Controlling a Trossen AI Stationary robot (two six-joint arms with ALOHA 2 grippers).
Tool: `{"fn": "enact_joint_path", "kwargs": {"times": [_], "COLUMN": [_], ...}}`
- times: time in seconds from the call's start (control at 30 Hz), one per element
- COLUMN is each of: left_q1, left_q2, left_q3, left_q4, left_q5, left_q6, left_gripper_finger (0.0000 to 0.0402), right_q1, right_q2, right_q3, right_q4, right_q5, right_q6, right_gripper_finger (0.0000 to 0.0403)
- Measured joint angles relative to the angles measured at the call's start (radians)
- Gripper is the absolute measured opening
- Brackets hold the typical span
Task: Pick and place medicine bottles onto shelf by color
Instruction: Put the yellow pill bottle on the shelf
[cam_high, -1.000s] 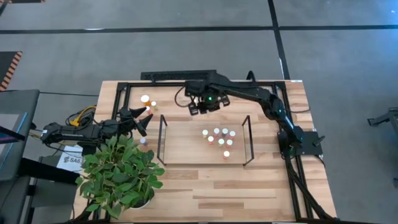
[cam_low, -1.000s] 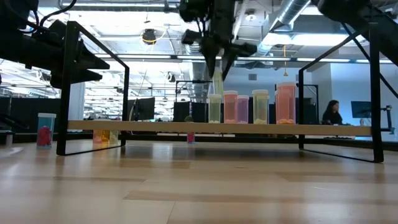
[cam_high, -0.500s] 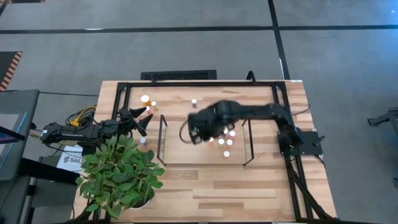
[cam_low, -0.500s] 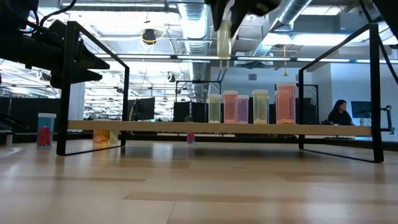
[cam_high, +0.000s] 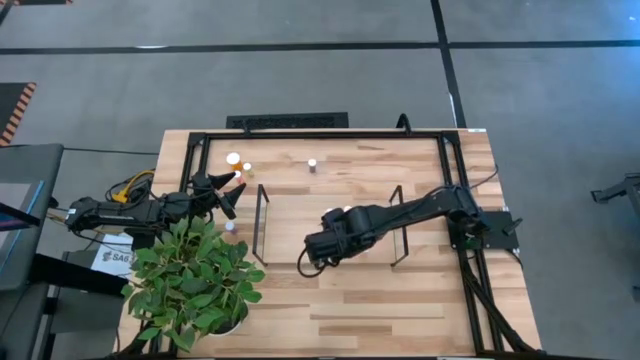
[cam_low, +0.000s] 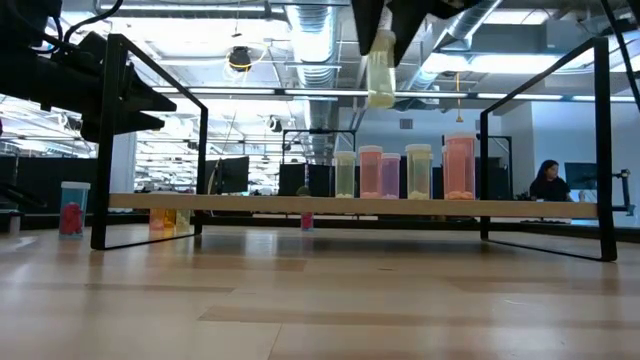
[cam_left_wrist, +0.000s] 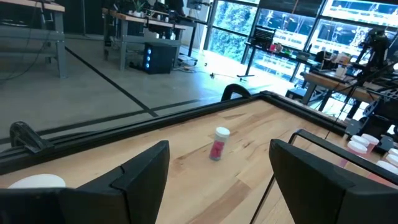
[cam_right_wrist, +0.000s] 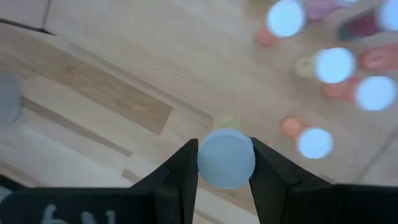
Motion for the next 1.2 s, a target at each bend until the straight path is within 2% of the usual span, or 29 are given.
{"fn": "enact_joint_path", "kwargs": {"times": [0.23,0.7,1.2], "left_q1": [0.000,0.000,0.000], "left_q2": [0.000,0.000,0.000], "left_q3": [0.000,0.000,0.000], "left_q4": [0.000,0.000,0.000], "left_q5": [0.000,0.000,0.000], "left_q6": [0.000,0.000,0.000], "left_gripper_finger": [0.0265,0.0265,0.0265], "right_q1": [-0.002,-0.039,-0.070], "right_q2": [-0.002,0.000,0.000], "right_q3": [-0.108,-0.259,-0.278], "right_q4": [0.131,0.202,0.219], "right_q5": [-0.001,-0.033,-0.039], "right_q6": [-0.026,-0.029,-0.081], "right_gripper_finger": [0.0136,0.0142,0.0143]}}
